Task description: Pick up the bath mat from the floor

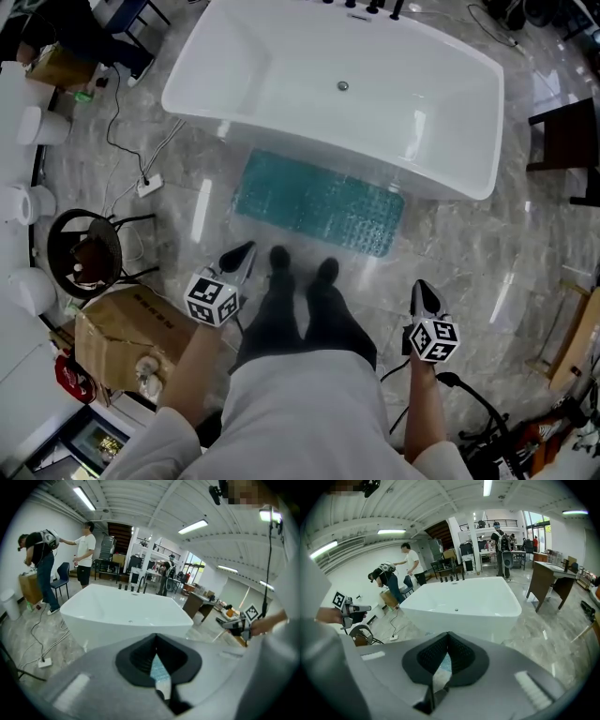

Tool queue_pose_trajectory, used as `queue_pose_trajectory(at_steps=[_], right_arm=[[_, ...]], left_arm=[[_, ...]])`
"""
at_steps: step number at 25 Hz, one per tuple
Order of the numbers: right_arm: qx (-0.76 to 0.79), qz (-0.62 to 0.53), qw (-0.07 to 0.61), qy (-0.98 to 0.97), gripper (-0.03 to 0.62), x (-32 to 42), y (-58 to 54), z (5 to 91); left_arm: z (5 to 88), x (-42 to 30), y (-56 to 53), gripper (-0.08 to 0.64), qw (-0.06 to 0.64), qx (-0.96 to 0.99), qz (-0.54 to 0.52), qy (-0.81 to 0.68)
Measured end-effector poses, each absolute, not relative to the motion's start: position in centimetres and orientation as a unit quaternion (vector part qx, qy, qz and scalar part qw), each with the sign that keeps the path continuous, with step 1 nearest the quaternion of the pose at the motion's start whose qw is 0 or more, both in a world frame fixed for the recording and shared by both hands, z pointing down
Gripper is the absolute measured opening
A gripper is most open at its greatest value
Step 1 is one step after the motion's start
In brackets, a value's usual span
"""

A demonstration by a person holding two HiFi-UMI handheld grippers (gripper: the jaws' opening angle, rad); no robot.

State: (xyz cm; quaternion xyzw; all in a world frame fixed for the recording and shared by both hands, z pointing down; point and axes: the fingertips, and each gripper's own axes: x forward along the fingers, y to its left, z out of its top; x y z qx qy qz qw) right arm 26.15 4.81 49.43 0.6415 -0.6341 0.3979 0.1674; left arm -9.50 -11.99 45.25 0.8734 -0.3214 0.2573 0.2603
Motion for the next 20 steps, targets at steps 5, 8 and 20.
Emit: queue_pose_trajectory(at_steps=[5,8,20], right_arm=[[0.659,0.412,0.17,-0.606,0.005,25.6,4.2,51.7],[0.666,0.423,0.175,-0.59,0.005,24.4,4.2,53.0],[0.685,0.442,0.191,-0.547,0.005,20.0,1.5,61.7]], left_arm=[[48.2,-11.9,-14.6,0.002,0.259,0.87,0.272,-0.318],[50.4,-13.3,-15.8,0.003,0.263,0.869,0.283,-0.309],[61.5,-16.8,-20.4,0.003,0.275,0.872,0.307,-0.264]])
